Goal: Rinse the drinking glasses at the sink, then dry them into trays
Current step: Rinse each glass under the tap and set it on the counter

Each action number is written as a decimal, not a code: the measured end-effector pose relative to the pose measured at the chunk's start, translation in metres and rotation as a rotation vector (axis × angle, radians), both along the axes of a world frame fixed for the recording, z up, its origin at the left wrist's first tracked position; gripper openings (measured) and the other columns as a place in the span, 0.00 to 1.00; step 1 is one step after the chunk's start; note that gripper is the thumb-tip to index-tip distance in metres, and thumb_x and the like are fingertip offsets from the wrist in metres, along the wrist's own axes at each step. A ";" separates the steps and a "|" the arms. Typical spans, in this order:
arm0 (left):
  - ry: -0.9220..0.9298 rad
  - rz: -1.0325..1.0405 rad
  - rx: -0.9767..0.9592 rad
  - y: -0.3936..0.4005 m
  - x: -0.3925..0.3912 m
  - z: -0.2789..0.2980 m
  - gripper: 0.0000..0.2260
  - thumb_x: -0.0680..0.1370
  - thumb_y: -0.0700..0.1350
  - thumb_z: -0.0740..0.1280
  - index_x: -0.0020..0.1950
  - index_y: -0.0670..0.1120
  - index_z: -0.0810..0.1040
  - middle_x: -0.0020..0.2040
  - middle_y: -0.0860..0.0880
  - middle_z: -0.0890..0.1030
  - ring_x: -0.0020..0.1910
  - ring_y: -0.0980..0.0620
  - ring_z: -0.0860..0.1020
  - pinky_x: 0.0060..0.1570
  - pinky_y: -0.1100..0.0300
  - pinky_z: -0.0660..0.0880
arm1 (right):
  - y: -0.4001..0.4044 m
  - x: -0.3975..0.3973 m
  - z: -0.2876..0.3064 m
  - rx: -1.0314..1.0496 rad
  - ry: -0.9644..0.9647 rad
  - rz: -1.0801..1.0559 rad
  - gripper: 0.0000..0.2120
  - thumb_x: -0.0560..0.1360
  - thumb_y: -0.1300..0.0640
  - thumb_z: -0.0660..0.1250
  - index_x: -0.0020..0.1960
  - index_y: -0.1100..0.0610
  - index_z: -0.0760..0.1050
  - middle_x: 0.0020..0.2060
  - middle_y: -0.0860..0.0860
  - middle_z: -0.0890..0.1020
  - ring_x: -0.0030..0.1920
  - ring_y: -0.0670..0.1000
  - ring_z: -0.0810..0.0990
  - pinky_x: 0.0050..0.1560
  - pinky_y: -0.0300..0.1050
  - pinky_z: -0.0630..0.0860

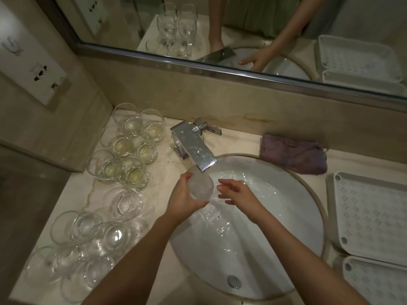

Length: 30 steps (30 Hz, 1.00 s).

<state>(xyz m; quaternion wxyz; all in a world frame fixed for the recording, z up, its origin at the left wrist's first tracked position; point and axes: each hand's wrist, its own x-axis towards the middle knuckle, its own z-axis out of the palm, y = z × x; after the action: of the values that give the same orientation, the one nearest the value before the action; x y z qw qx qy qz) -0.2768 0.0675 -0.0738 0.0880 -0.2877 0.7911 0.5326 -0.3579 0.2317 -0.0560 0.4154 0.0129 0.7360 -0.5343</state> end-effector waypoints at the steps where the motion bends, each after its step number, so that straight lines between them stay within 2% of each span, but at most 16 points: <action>1: 0.010 -0.007 -0.011 0.000 -0.001 -0.001 0.40 0.61 0.47 0.81 0.67 0.49 0.62 0.60 0.50 0.73 0.58 0.51 0.74 0.57 0.56 0.74 | 0.002 0.000 0.001 0.001 0.004 -0.008 0.17 0.77 0.53 0.67 0.65 0.55 0.74 0.56 0.53 0.81 0.51 0.50 0.82 0.48 0.38 0.75; 4: 0.027 0.046 0.034 0.000 0.002 0.003 0.36 0.64 0.43 0.81 0.64 0.51 0.63 0.60 0.52 0.74 0.58 0.53 0.74 0.50 0.68 0.72 | 0.009 0.003 0.006 0.011 0.013 -0.040 0.16 0.78 0.53 0.67 0.64 0.55 0.75 0.55 0.52 0.81 0.50 0.49 0.83 0.48 0.38 0.76; 8: 0.065 0.004 -0.022 0.006 0.018 0.015 0.35 0.61 0.51 0.80 0.62 0.55 0.66 0.61 0.52 0.74 0.60 0.53 0.74 0.61 0.55 0.73 | 0.020 0.008 0.015 0.012 0.034 -0.084 0.10 0.78 0.53 0.65 0.58 0.53 0.77 0.54 0.52 0.82 0.48 0.49 0.83 0.48 0.39 0.75; 9: 0.071 -0.031 -0.048 0.008 0.022 0.019 0.36 0.60 0.54 0.79 0.63 0.55 0.66 0.62 0.53 0.73 0.61 0.53 0.73 0.62 0.54 0.72 | 0.022 0.009 0.017 0.013 0.040 -0.088 0.07 0.79 0.53 0.65 0.55 0.52 0.77 0.53 0.52 0.82 0.47 0.49 0.83 0.48 0.40 0.75; 12: 0.083 -0.231 -0.141 0.011 0.029 0.035 0.38 0.66 0.49 0.80 0.71 0.47 0.65 0.65 0.55 0.68 0.65 0.55 0.68 0.65 0.65 0.63 | 0.027 0.014 0.025 0.035 0.096 -0.062 0.06 0.80 0.54 0.62 0.54 0.52 0.76 0.53 0.52 0.81 0.45 0.48 0.82 0.47 0.41 0.74; 14: 0.094 -0.397 -0.275 0.012 0.027 0.050 0.38 0.68 0.48 0.78 0.73 0.45 0.63 0.67 0.51 0.67 0.67 0.54 0.66 0.63 0.69 0.60 | 0.030 0.017 0.031 0.043 0.153 -0.035 0.07 0.80 0.55 0.61 0.56 0.54 0.76 0.53 0.52 0.81 0.44 0.47 0.81 0.45 0.38 0.73; 17: 0.103 -0.602 -0.500 0.015 0.021 0.071 0.38 0.70 0.51 0.75 0.75 0.47 0.62 0.68 0.44 0.69 0.68 0.46 0.67 0.66 0.59 0.64 | 0.033 0.023 0.040 0.054 0.235 -0.001 0.09 0.80 0.58 0.62 0.59 0.56 0.77 0.50 0.51 0.81 0.43 0.47 0.80 0.41 0.30 0.73; 19: 0.070 -0.705 -0.667 0.019 0.018 0.083 0.38 0.70 0.54 0.73 0.76 0.48 0.60 0.66 0.43 0.69 0.65 0.44 0.69 0.64 0.55 0.65 | 0.037 0.026 0.045 0.072 0.279 0.029 0.10 0.80 0.59 0.62 0.59 0.55 0.77 0.49 0.50 0.81 0.46 0.50 0.80 0.42 0.32 0.72; 22: 0.038 -0.787 -0.875 0.025 0.013 0.100 0.37 0.72 0.55 0.70 0.76 0.50 0.57 0.66 0.43 0.67 0.63 0.43 0.68 0.62 0.54 0.64 | 0.041 0.030 0.052 0.108 0.343 0.082 0.12 0.80 0.58 0.61 0.61 0.55 0.77 0.52 0.49 0.80 0.52 0.51 0.80 0.47 0.36 0.71; 25: 0.038 -0.829 -1.059 0.030 0.008 0.120 0.35 0.73 0.53 0.69 0.75 0.50 0.56 0.66 0.43 0.67 0.61 0.42 0.68 0.61 0.54 0.63 | 0.044 0.031 0.061 0.134 0.392 0.122 0.13 0.81 0.57 0.60 0.64 0.54 0.76 0.56 0.48 0.79 0.55 0.49 0.78 0.53 0.40 0.69; 30: 0.078 -0.888 -1.300 0.037 0.000 0.155 0.34 0.73 0.47 0.69 0.74 0.49 0.57 0.65 0.42 0.67 0.59 0.42 0.69 0.58 0.53 0.65 | 0.046 0.031 0.078 0.132 0.464 0.123 0.14 0.81 0.57 0.60 0.65 0.54 0.75 0.58 0.50 0.80 0.55 0.49 0.78 0.52 0.41 0.70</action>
<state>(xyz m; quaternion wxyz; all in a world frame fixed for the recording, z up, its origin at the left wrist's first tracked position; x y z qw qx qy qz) -0.2764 0.1044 0.0814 0.0788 0.0802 0.9873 -0.1119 -0.3272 0.2775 0.0221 0.2651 -0.1280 0.8445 -0.4475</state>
